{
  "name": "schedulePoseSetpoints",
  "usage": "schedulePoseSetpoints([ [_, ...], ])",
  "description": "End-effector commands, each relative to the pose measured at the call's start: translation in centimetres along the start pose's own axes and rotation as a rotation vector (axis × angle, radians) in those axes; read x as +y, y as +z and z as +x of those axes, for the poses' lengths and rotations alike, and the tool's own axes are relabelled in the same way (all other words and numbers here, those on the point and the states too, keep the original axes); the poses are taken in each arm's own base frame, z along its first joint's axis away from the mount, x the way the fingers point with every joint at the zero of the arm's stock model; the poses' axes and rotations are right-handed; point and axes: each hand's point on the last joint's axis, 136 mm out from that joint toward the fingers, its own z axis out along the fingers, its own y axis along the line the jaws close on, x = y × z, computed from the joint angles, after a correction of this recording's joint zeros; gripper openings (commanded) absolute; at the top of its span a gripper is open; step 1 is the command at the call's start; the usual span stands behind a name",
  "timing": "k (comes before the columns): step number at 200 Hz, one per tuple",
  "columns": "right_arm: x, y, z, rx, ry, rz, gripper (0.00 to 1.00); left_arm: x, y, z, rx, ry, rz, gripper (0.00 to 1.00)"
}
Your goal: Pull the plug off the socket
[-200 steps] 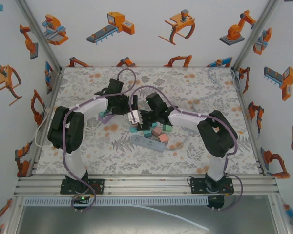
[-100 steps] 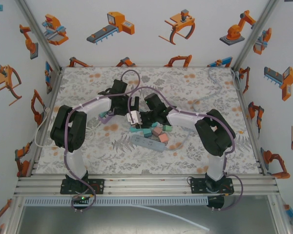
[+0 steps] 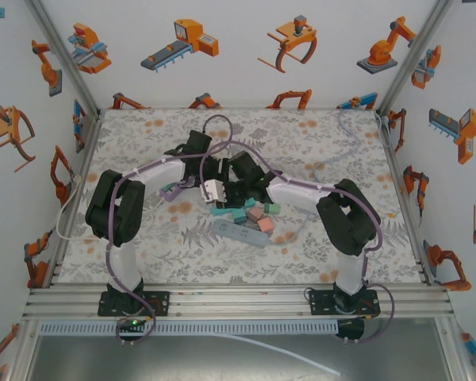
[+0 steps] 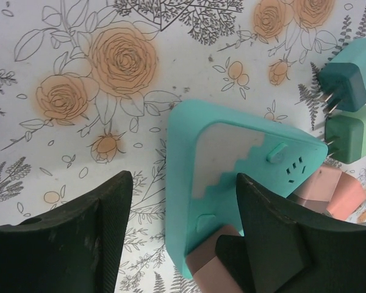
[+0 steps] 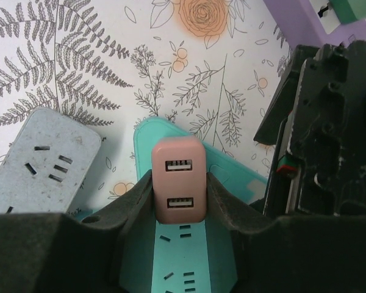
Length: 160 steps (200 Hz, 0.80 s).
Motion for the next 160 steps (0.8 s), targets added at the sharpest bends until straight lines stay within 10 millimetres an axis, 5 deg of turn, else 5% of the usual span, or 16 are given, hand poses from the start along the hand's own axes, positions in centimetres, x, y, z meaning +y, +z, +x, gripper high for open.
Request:
schedulePoseSetpoints([
  [1,-1.6,-2.2,-5.0,-0.081,-0.046,0.049,0.2,6.2,3.2,7.8,0.229,0.022,-0.245,0.62],
  [55,-2.1,-3.2,-7.0,-0.156,-0.012,0.066,0.14,6.9,3.6,8.6,0.241,0.02,-0.255,0.59],
  [86,-1.3,-2.2,-5.8,0.008,-0.137,0.089,0.1,7.0,3.7,8.9,0.246,0.023,-0.258,0.57],
  [124,-1.3,-3.2,-8.4,-0.1,-0.086,0.067,0.1,7.6,3.9,9.5,0.262,0.019,-0.269,0.56],
  [160,-1.4,-2.7,-7.4,-0.014,-0.14,0.085,0.08,8.1,3.8,9.8,0.261,0.012,-0.274,0.55],
])
